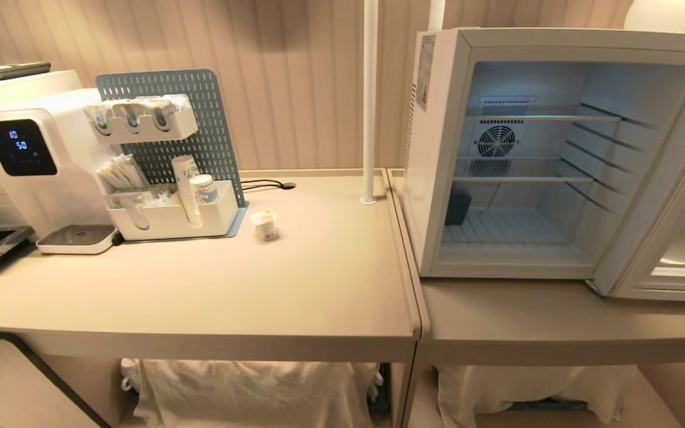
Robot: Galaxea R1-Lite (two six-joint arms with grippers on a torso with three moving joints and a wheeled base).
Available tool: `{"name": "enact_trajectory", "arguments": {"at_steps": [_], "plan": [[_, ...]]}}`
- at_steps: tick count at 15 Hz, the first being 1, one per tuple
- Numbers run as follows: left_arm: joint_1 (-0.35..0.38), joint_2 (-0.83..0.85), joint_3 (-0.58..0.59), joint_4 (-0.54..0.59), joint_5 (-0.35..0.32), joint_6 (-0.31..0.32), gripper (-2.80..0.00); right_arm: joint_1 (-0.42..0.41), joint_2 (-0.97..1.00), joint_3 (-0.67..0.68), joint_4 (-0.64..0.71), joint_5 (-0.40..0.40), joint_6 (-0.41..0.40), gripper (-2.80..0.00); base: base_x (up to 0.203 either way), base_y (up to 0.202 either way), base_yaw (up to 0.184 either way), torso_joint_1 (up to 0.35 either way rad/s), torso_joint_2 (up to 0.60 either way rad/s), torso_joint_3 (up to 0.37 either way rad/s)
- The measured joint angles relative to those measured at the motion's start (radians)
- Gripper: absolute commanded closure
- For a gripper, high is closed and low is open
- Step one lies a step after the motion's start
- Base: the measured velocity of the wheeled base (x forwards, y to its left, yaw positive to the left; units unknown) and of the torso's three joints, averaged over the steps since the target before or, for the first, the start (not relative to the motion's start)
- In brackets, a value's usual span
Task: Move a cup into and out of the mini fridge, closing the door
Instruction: Put the yoghurt in the freezer
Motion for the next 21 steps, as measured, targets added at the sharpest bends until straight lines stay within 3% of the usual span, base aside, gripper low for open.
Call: {"name": "enact_trajectory", "arguments": {"at_steps": [4,8,13,17,21], "plan": [[0.0,0.0,0.0,0.0,0.0,-0.001,0.0,0.0,0.0,0.002,-0.015,-0.002,0.0,0.0,0.18,0.0,0.001,0.004,0.0,0.004],[0.001,0.0,0.0,0.0,0.0,-0.001,0.0,-0.001,0.001,-0.008,-0.015,-0.001,0.001,0.0,0.015,0.0,0.001,0.001,0.0,-0.001],[0.0,0.0,0.0,0.0,0.001,-0.002,0.0,0.0,0.157,-0.369,0.102,0.012,0.013,0.0,0.0,0.0,0.0,0.0,0.0,0.0],[0.0,0.0,0.0,0.0,0.001,-0.003,0.0,0.001,0.481,-0.62,0.215,0.109,0.0,0.0,0.0,0.0,0.0,0.0,0.0,0.0],[0.001,0.0,0.0,0.0,0.001,-0.003,0.0,0.001,0.744,-0.681,0.24,0.264,0.018,0.0,0.0,0.0,0.0,0.0,0.0,0.0]]}}
